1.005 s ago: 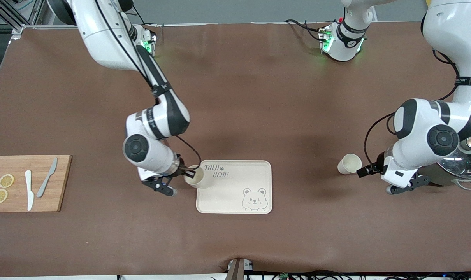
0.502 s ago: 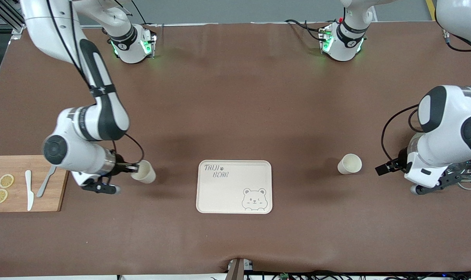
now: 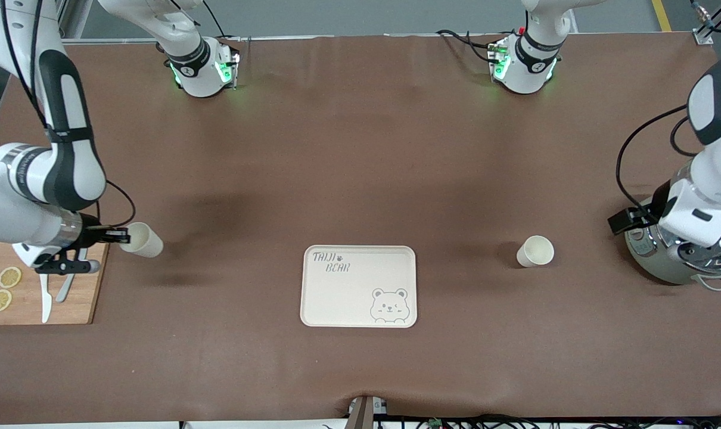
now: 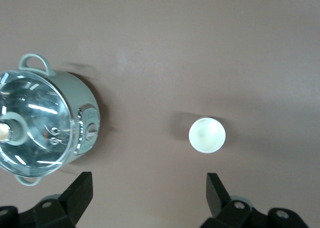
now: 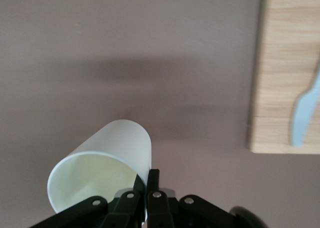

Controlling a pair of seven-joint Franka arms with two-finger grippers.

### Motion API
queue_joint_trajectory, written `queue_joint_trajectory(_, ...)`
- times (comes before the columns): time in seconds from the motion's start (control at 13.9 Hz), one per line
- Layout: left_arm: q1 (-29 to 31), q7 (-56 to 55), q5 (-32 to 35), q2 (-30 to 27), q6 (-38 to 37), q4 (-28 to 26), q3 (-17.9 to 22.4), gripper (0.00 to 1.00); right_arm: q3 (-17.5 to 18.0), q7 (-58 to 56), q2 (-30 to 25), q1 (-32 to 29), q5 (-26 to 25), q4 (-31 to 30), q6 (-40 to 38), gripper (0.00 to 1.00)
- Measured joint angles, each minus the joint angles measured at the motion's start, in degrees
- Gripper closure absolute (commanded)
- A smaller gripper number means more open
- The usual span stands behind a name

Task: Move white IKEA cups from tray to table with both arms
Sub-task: 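Release the cup near the pot while the right gripper lowers its cup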

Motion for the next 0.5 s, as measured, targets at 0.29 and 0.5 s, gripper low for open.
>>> queue_joint_trajectory(0.29,-0.18,0.95,-0.41,-3.32,-0.23,0.37,-0.07,0.0,0.05,-0.61,0.39,-2.25,-1.52,-3.41,2.75,1.0)
queue_joint_trajectory(0.5,-2.38,0.96,-2.14,-6.7,-2.99,0.45,1.82,0.0,0.28,-1.09,0.8,-2.24,-1.54,-8.09,8.87,1.0)
